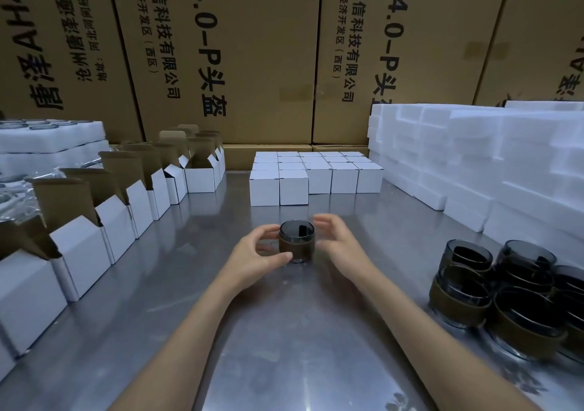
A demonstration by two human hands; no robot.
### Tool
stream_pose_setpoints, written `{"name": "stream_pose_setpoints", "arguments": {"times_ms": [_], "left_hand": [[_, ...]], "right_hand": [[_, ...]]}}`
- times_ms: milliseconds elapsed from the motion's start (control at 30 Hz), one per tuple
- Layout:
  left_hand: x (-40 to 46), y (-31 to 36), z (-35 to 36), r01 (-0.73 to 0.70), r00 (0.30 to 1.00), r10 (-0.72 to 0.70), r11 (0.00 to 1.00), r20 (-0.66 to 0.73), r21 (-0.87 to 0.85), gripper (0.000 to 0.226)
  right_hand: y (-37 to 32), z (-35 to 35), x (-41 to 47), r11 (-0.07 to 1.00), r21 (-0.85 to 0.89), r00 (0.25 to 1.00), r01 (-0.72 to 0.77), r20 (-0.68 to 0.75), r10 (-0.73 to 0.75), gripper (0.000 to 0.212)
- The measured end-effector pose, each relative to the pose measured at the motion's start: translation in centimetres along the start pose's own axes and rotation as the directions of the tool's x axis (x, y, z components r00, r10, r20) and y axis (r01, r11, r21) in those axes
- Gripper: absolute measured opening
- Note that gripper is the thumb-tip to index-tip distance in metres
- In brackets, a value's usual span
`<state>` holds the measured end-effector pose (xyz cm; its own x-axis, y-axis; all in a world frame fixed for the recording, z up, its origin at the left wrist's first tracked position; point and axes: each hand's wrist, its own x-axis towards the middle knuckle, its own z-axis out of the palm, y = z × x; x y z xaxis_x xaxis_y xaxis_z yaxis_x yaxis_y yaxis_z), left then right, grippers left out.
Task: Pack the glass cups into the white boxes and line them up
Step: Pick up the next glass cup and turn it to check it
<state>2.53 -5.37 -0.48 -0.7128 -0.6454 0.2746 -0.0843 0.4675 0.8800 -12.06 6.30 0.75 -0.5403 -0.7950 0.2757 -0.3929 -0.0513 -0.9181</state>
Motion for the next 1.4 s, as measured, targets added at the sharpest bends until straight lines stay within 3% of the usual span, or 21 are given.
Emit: {"name": "stream_pose_setpoints", "arguments": {"times_ms": [133,400,600,867,1400], "left_hand": [[0.1,-0.1,0.0,-0.011,1.0,0.01,0.999,0.026,0.033,0.064],[0.0,-0.2,0.3,-0.077,0.993,0.07,0.995,0.099,0.064,0.068],[0.1,-0.4,0.6,-0.108,0.99,0.103,0.993,0.095,0.055,0.06],[0.0,-0.1,1.0,-0.208,0.973,0.223,0.957,-0.055,0.201,0.068],[0.1,-0.5,0.9,-0.267,0.959,0.28,0.946,-0.042,0.185,0.064]], "right_hand": [[0.9,0.2,-0.2,0.996,0.043,0.986,-0.077,0.149,0.069,0.058],[1.1,0.7,-0.2,0.973,-0.229,0.994,0.016,0.11,0.01,0.058],[1.0,0.8,-0.4,0.987,-0.162,0.992,0.001,0.121,0.019,0.049],[0.6,1.2,-0.8,0.969,-0.18,0.983,0.171,0.102,-0.154,0.064],[0.6,1.0,-1.1,0.942,-0.236,0.97,0.237,0.104,-0.218,0.063]]}}
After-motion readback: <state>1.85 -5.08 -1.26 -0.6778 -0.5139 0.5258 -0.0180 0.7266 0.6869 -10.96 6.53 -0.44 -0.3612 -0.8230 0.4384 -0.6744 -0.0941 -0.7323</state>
